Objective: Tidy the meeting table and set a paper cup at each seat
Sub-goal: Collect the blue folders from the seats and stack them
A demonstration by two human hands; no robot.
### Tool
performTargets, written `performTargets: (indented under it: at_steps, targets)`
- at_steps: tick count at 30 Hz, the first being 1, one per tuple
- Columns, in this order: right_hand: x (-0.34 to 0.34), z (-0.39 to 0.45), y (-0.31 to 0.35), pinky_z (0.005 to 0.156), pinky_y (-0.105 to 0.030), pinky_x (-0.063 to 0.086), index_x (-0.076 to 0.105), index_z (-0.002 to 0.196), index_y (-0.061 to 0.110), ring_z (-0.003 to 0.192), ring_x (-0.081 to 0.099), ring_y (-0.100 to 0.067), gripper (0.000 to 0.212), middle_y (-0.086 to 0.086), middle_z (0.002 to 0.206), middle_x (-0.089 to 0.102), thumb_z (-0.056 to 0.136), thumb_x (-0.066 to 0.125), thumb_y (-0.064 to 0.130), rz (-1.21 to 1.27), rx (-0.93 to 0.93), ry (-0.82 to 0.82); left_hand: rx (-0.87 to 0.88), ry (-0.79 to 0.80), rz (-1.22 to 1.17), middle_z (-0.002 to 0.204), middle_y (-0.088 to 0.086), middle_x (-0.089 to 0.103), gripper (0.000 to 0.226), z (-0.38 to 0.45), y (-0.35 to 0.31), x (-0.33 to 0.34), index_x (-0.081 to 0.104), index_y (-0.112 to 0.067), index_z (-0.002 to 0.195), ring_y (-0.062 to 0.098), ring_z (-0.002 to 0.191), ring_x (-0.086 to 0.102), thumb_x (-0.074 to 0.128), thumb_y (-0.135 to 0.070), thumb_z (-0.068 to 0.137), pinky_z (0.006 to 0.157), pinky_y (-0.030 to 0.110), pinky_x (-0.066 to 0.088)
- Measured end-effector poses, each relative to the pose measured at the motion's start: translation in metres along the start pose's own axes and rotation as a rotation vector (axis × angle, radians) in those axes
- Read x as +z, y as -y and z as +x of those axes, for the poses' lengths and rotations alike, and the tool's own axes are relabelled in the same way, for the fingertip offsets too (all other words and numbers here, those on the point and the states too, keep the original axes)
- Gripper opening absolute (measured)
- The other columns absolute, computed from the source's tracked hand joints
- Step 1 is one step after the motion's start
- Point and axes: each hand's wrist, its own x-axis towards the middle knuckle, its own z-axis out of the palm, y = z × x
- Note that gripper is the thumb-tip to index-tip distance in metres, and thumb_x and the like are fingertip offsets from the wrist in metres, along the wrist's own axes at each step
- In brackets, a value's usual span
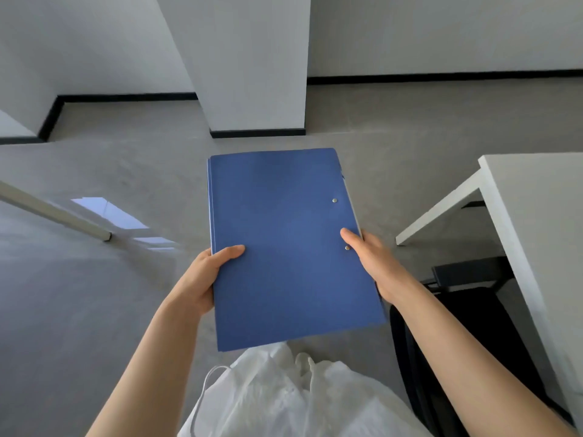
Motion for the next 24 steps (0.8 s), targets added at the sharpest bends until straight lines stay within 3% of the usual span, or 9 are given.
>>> performTargets:
  at_steps: [4,8,10,12,15,19,24]
  targets:
    - [0.007,0.056,0.036,0.089,-0.035,0.048,0.054,0.088,0.018,0.093,0.058,-0.019,0.029,0.006,0.090,0.056,0.091,0.053,0.047,0.005,-0.013,-0.078,-0.010,0.016,0.058,0.094,0.010,0.077,0.024,0.063,-0.061,0.003,0.066,-0.006,0.109,0.024,0.075,0.075,0.064,-0.018,0.089,0.058,0.033,0.059]
    - [0.013,0.104,0.079,0.077,-0.023,0.042,0.056,0.108,0.005,0.086,0.053,-0.012,0.041,0.006,0.094,0.054,0.095,0.050,0.044,0.021,-0.014,-0.177,-0.020,0.032,0.126,0.083,0.010,0.077,0.019,0.118,-0.129,0.014,0.067,-0.004,0.102,0.024,0.067,0.074,0.064,-0.016,0.088,0.053,0.032,0.058]
    - [0.012,0.124,0.100,0.074,-0.022,0.043,0.056,0.107,0.007,0.084,0.054,-0.011,0.039,0.004,0.094,0.054,0.095,0.049,0.044,0.053,-0.015,-0.215,-0.021,0.056,0.166,0.086,0.010,0.077,0.023,0.146,-0.163,0.024,0.066,-0.003,0.104,0.026,0.070,0.074,0.065,-0.018,0.087,0.057,0.034,0.058]
    - [0.007,0.146,0.118,0.081,-0.029,0.049,0.056,0.103,0.008,0.091,0.061,-0.019,0.039,-0.006,0.098,0.060,0.094,0.050,0.046,0.089,-0.001,-0.265,-0.025,0.086,0.216,0.090,0.011,0.077,0.027,0.175,-0.196,0.037,0.066,-0.003,0.107,0.027,0.074,0.074,0.066,-0.019,0.086,0.063,0.036,0.058]
    - [-0.005,0.168,0.138,0.098,-0.049,0.049,0.056,0.115,0.009,0.109,0.063,-0.030,0.047,-0.014,0.120,0.062,0.092,0.051,0.049,0.170,0.016,-0.317,-0.016,0.130,0.262,0.094,0.011,0.077,0.031,0.206,-0.231,0.063,0.065,-0.004,0.112,0.028,0.077,0.074,0.066,-0.019,0.085,0.064,0.037,0.058]
    - [-0.043,0.202,0.159,0.096,-0.048,0.052,0.060,0.112,0.016,0.102,0.067,-0.019,0.040,-0.002,0.114,0.068,0.092,0.051,0.050,0.258,0.034,-0.392,-0.040,0.209,0.340,0.091,0.010,0.077,0.029,0.256,-0.270,0.119,0.065,-0.005,0.111,0.027,0.073,0.074,0.065,-0.017,0.086,0.058,0.035,0.058]
    - [-0.097,0.241,0.177,0.091,-0.044,0.055,0.062,0.112,0.021,0.098,0.070,-0.017,0.039,0.003,0.111,0.071,0.091,0.052,0.053,0.318,0.050,-0.450,-0.030,0.281,0.389,0.088,0.007,0.078,0.022,0.304,-0.297,0.191,0.066,-0.007,0.107,0.025,0.072,0.075,0.066,-0.015,0.087,0.057,0.033,0.059]
